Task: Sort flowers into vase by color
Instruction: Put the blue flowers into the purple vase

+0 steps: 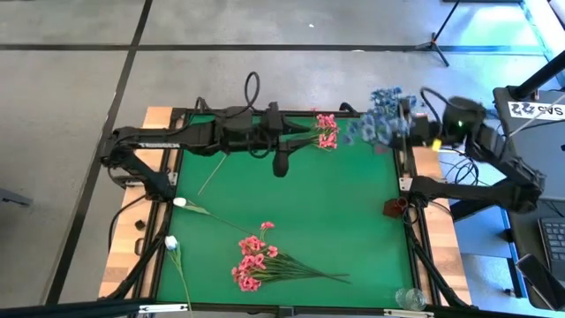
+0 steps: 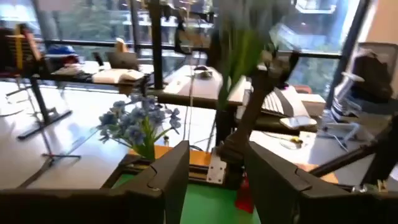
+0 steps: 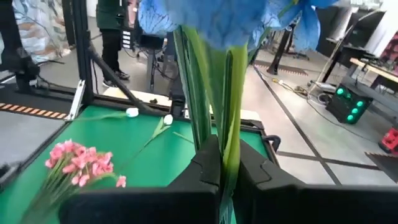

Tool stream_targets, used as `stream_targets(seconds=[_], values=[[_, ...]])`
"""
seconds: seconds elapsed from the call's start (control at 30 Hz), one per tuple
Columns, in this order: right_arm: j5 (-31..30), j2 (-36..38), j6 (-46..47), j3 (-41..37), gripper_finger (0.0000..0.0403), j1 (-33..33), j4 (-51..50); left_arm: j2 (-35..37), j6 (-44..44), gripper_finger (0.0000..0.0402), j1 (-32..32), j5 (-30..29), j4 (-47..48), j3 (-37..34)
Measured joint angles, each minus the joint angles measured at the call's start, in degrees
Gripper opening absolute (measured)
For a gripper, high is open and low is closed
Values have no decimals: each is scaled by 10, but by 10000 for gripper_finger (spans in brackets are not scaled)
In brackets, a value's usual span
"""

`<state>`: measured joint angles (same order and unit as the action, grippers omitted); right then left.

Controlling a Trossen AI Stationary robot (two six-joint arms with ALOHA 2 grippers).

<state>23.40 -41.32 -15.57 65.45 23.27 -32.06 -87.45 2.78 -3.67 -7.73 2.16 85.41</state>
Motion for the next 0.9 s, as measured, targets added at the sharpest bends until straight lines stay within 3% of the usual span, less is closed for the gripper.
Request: stream_targets(seconds=[0.17,0.3,0.5,0.6,0.83,0.9], values=[[-26,111,-9,-123,8,0,10,30,23,145,35,-100,81,0],[-90,183,-97,-181,8,0,-32,49,66,143,61,-185,186,0],[-223,258,-142,-264,8,0,43,51,18,143,85,-223,228,0],[-298,296,-130,-316,8,1,115,49,-30,143,86,-240,229,0],[-417,411,-83,-394,8,0,230,50,-30,143,88,-267,229,0],[-445,411,-72,-407,8,0,263,50,-35,143,87,-267,236,0]])
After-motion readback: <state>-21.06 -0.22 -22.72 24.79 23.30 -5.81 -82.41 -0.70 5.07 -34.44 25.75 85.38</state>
